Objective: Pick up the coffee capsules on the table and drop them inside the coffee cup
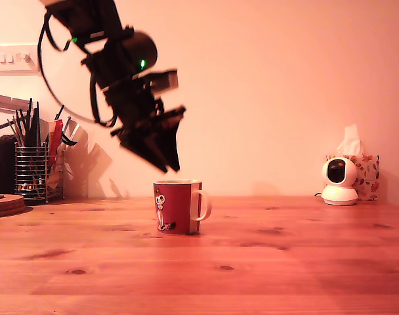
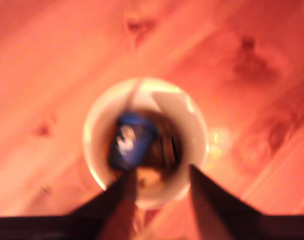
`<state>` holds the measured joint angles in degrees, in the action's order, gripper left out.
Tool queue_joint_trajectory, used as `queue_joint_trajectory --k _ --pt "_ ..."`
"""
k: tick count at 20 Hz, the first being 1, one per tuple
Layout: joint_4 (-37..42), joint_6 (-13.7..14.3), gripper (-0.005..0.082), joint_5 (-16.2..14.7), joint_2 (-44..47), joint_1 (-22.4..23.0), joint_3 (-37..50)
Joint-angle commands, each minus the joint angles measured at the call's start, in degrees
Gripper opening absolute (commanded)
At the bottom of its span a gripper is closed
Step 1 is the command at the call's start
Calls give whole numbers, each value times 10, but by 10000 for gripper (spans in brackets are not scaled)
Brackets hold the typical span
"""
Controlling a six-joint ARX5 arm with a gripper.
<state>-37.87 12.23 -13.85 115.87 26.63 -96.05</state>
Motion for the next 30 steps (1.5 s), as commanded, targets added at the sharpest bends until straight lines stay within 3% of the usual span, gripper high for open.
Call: queue_joint_trajectory --k 1,4,10,16,20,30 --pt "-10 2 -20 -1 -6 -3 2" --pt "-23 2 -20 -9 -22 -13 2" --pt "-27 0 -20 -58 -59 -63 12" --pt "37 -19 -20 -58 -147 -104 99" --pt "108 -48 -20 -43 -210 -117 192" --pt "215 -106 -20 37 -394 -128 403"
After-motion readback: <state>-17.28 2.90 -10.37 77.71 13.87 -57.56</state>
